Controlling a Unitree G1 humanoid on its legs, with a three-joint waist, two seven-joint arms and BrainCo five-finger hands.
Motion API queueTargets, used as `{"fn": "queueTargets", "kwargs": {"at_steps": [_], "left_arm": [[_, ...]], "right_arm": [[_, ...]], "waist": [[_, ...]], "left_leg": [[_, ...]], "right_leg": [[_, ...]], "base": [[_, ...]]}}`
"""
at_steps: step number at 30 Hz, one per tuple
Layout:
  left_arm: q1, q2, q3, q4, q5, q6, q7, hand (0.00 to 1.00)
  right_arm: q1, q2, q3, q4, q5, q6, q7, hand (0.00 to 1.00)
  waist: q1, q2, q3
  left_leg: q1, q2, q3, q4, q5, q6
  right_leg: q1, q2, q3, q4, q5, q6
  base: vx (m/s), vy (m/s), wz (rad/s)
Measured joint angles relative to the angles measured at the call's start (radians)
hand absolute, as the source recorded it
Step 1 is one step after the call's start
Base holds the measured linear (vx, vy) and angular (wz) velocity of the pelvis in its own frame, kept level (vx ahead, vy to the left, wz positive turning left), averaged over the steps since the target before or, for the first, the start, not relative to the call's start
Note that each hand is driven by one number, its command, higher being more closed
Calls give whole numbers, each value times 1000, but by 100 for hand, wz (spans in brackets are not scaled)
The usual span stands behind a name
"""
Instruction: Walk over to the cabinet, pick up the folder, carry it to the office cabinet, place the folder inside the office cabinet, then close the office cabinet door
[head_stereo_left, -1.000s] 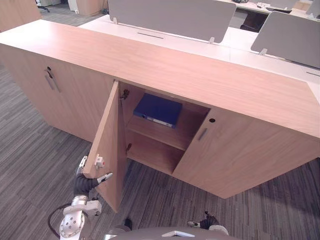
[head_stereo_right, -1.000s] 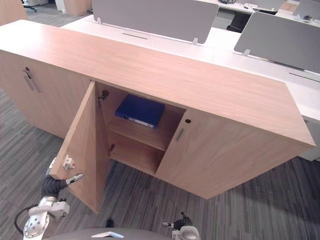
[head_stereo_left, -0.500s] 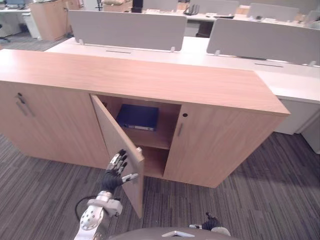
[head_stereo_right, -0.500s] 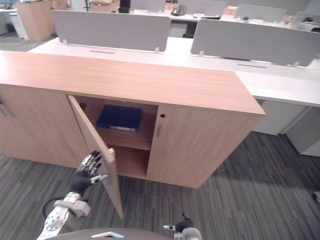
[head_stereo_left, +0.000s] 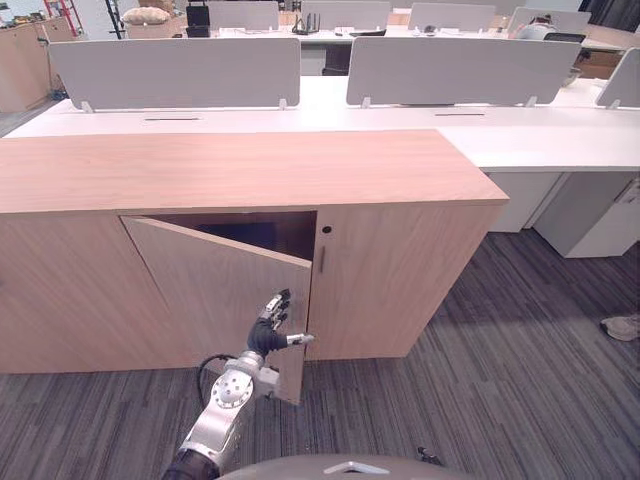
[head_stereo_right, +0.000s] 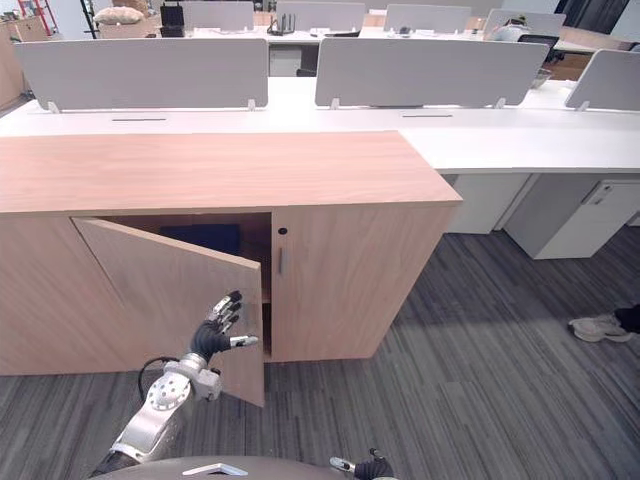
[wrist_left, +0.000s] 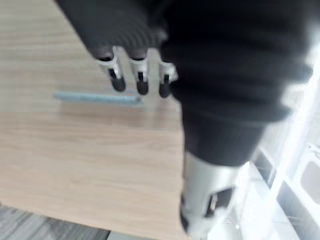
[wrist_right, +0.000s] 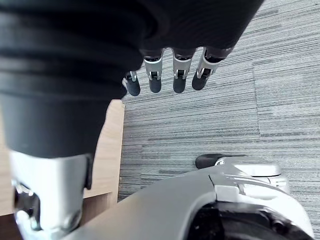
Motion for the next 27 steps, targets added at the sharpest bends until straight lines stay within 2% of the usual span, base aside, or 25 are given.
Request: {"fn": "queueTargets", "kwargs": {"at_steps": [3, 9, 17, 23, 27], "left_arm": [[-35, 5, 37, 34, 24, 5, 42, 0], [-62, 26, 65, 36, 28, 8, 60, 0], [-19, 44, 72, 48, 28, 8, 27, 0], [58, 66, 96, 166, 81, 21, -18, 0], [85, 66, 152, 264, 126, 32, -29, 0]], "right_arm": [[-1, -1, -9, 0, 20, 10, -12, 0], [-8, 2, -32, 0, 36, 18, -25, 0], [-11, 2, -49, 1, 40, 22, -32, 0], [-9, 3, -57, 2, 55, 30, -32, 0], [-13, 4, -57, 4, 57, 30, -33, 0]], "waist": [[-4, -1, -2], [-20, 5, -2], [-22, 7, 0], [-16, 4, 2], [-8, -2, 4]], "left_leg": [[0, 4, 8, 0, -8, -7], [-19, 14, 16, 1, -16, -12], [-36, 19, 10, 6, -21, -11], [-35, 15, -7, 0, -14, -5], [-42, 12, -10, 0, -9, -4]], "right_leg": [[0, 4, 2, -6, 14, 2], [-18, 17, 2, -18, 19, 10], [-29, 21, -7, -23, 19, 11], [-31, 17, -20, -9, 7, 18], [-32, 11, -35, -10, 1, 20]], "base": [[75, -18, -8], [71, -36, -6], [24, -40, 1], [-75, -39, 7], [-63, -22, 10]]}}
